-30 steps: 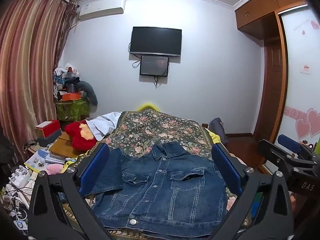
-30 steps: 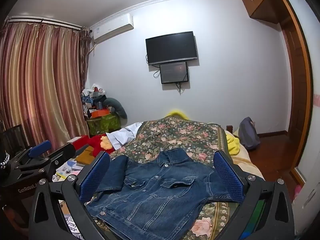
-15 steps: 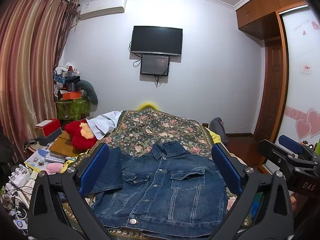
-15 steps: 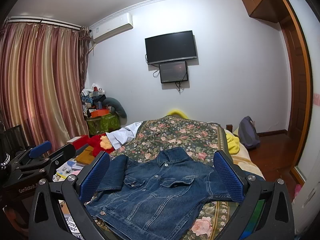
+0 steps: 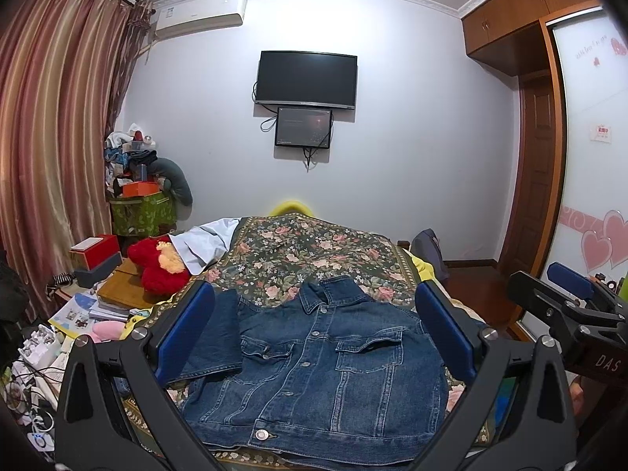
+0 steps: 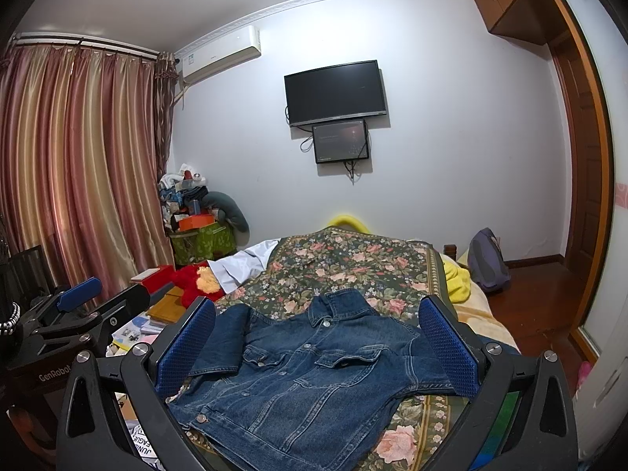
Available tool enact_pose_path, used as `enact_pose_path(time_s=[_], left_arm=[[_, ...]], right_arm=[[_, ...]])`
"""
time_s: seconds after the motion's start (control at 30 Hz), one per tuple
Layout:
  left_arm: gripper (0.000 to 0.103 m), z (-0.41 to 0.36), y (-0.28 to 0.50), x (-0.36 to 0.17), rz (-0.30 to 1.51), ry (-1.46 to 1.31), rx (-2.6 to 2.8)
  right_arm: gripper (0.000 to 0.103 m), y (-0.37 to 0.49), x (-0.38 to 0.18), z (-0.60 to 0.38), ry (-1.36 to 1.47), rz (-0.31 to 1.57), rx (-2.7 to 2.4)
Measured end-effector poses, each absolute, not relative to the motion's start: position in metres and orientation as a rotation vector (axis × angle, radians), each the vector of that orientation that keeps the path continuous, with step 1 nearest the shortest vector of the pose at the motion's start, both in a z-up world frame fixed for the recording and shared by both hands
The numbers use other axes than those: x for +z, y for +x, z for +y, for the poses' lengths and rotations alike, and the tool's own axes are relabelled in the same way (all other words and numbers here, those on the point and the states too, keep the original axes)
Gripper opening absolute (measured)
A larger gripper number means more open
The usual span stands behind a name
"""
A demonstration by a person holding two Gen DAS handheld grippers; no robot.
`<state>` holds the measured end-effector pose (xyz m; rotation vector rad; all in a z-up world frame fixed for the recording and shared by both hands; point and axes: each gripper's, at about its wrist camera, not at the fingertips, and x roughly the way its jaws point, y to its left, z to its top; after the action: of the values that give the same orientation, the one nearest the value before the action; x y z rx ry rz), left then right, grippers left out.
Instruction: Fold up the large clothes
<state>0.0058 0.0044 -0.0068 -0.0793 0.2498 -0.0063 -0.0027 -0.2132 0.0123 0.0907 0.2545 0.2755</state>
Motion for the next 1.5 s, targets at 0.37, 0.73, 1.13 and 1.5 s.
enact_pose_path(time_s=[0.37,0.73,1.13,1.5], left_arm=[[0.103,0.003,0.006,-0.007,0.249,-0.075,-0.004],[0.103,0.002,0.005,-0.006,0.248,-0.074,-0.002],[0.103,0.001,0.006,-0.006,0.249,-0.073,-0.003],[0.103,0.007,0.013,-0.010,0.273,-0.083,0.006]], right_arm=[[0.103,-0.001,0.012,-0.215,0.091,0.257,0.277],[0.103,-0.004,0.009,-0.217,0.092,0.256,0.278],[0.103,-0.004,0.012,-0.215,0.092,0.256,0.278],[0.103,0.007,0.009,-0.215,0.100,0.274,0.276]])
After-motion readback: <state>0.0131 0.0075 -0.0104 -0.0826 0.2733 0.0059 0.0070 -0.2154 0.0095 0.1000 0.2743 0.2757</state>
